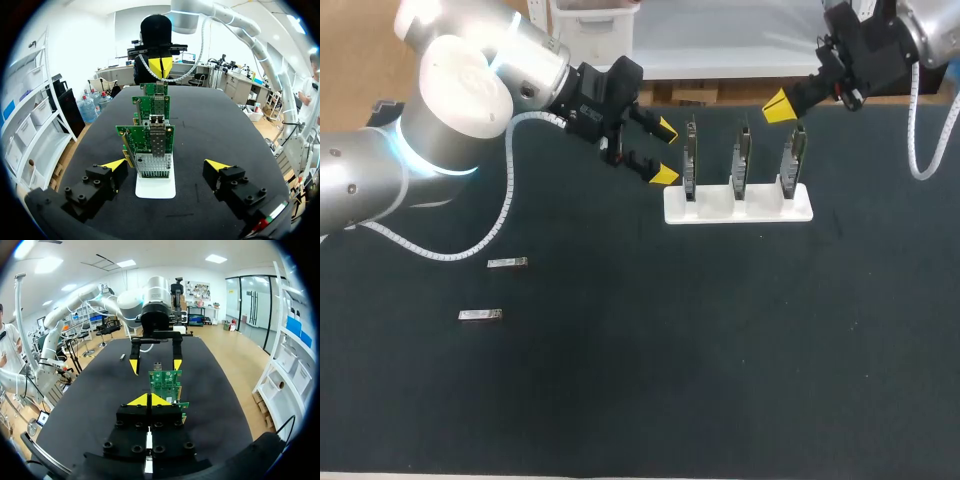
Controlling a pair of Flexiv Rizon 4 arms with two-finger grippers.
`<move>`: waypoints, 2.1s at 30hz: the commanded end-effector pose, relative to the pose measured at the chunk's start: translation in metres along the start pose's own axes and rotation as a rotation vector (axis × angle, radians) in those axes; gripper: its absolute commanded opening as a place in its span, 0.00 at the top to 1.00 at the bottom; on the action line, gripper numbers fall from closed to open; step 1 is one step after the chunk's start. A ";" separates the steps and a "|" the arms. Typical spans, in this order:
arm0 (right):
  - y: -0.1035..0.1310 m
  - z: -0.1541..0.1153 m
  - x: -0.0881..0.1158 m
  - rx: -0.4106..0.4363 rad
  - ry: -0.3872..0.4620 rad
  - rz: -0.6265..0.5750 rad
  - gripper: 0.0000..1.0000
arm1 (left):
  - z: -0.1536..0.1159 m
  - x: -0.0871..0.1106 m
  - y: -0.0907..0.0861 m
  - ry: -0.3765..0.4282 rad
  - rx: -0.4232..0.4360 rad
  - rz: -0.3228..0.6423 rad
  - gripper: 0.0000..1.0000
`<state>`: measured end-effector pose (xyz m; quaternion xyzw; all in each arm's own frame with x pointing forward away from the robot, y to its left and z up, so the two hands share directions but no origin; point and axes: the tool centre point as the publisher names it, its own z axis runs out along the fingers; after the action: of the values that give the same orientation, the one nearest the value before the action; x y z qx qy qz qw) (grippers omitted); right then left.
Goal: Pick up the optical module with the left hand, and insert it into the network port with the right hand.
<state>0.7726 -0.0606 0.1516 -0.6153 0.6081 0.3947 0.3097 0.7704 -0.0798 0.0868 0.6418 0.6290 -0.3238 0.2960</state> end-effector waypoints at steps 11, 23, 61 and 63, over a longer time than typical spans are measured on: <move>-0.007 0.001 0.000 0.020 0.010 0.017 0.00 | 0.001 -0.001 0.000 0.004 0.000 -0.002 0.00; -0.007 0.001 0.000 0.020 0.010 0.017 0.00 | 0.001 -0.001 0.000 0.004 0.000 -0.002 0.00; -0.007 0.001 0.000 0.020 0.010 0.017 0.00 | -0.135 0.111 -0.046 0.387 -0.193 -0.015 0.00; -0.007 0.001 0.000 0.020 0.010 0.017 0.00 | -0.138 0.119 -0.049 0.424 -0.193 -0.013 0.00</move>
<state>0.7798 -0.0592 0.1503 -0.6089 0.6188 0.3885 0.3088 0.7383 0.0996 0.0756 0.6648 0.7028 -0.1450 0.2074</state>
